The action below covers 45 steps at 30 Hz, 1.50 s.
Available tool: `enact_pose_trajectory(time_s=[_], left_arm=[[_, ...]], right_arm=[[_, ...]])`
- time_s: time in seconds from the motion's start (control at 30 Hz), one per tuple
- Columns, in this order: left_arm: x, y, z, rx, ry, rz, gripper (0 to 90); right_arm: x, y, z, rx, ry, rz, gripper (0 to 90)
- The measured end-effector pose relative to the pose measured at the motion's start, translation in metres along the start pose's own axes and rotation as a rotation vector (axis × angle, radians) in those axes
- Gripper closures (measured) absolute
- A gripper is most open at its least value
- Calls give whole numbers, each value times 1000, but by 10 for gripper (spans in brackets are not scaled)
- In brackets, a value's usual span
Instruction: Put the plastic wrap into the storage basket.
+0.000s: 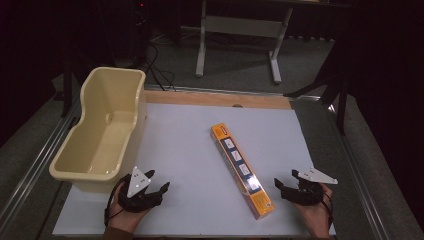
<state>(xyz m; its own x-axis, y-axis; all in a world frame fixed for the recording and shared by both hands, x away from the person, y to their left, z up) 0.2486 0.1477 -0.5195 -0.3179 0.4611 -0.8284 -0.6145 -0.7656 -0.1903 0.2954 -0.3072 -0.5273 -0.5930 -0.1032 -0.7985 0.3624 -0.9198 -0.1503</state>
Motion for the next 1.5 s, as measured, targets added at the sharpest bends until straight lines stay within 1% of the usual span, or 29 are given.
enact_pose_trajectory(time_s=[0.1, 0.17, 0.23, 0.27, 0.33, 0.43, 0.7, 0.9, 0.93, 1.07, 1.27, 1.33, 1.5], left_arm=[[0, -2, -2, -4, 5, 21, 353], [0, -2, -3, -7, 5, 24, 351], [0, -2, -5, -10, 3, 24, 351], [1, -2, -8, -5, -6, 24, 350], [0, -2, -10, -2, -9, 23, 351], [-1, 0, -10, -5, -7, 10, 351], [-2, 0, -10, -12, 3, 13, 351], [-1, -1, -10, -15, 2, 15, 353], [-1, -1, -10, -17, -1, 18, 352], [0, -3, -9, -25, 1, 27, 353], [1, -5, -7, -30, 2, 43, 357], [1, -5, -7, -31, 2, 43, 357], [1, -4, -8, -31, 1, 34, 357]], right_arm=[[0, 1, 0, -2, 0, -7, 232], [0, 2, 0, -2, 2, -15, 232], [0, 2, 0, -4, 3, -17, 232], [-1, 1, 0, -7, 5, -15, 232], [-1, 0, -1, -7, 3, -14, 232], [-1, -1, -2, -13, 0, -16, 232], [-2, -6, -3, -30, 0, -21, 232], [-4, -14, -2, -43, 7, -30, 231], [-7, -18, -1, -49, 15, -27, 231], [-11, -25, -1, -52, 16, -20, 231], [-17, -36, -2, -58, -3, -1, 223], [-18, -37, -2, -59, -6, 5, 220], [-25, -46, -4, -78, -6, 19, 210]])
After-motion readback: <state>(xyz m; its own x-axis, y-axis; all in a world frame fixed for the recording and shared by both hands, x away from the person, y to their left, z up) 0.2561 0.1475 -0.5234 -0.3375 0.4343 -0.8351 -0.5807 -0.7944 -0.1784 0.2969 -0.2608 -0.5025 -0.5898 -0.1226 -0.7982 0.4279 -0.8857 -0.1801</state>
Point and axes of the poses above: each handheld gripper's, and its own axes: z roughly backward along the jaws, x roughly out of its underside, y roughly to its right, the point moved 4 cm from there along -z, roughly forward along the jaws, and after that the axes turned 11 degrees about -z, right-handed, at the moved point
